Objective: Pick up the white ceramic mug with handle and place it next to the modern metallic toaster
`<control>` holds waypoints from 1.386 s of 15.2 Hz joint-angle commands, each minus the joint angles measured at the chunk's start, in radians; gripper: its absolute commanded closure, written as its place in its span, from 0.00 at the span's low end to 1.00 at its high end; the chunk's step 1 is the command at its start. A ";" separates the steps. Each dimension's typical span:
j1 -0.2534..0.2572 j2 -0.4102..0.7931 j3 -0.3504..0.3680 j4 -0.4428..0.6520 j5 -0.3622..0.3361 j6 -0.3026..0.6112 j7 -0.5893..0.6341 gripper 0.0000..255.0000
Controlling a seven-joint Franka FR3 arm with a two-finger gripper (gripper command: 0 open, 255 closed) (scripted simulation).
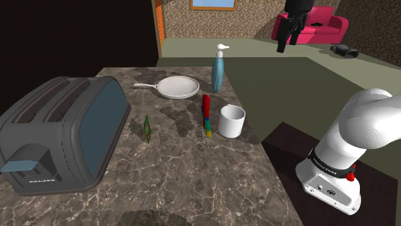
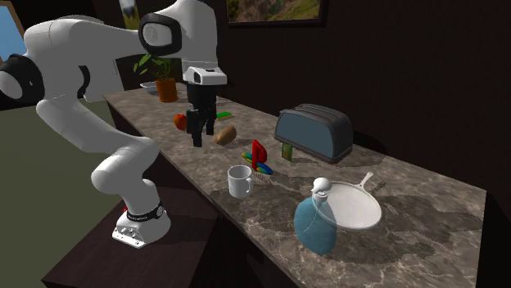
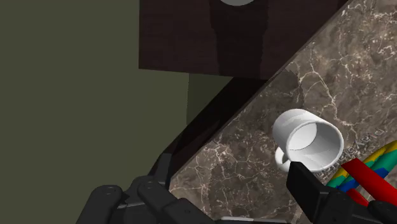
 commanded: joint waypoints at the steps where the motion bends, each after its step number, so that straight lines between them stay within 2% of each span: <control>1: 0.000 0.000 0.000 0.000 0.000 0.000 0.000 0.00; 11: 0.064 0.007 0.142 -0.242 0.128 0.294 0.178 0.00; 21: 0.122 0.192 0.319 -0.351 0.231 0.647 0.356 0.00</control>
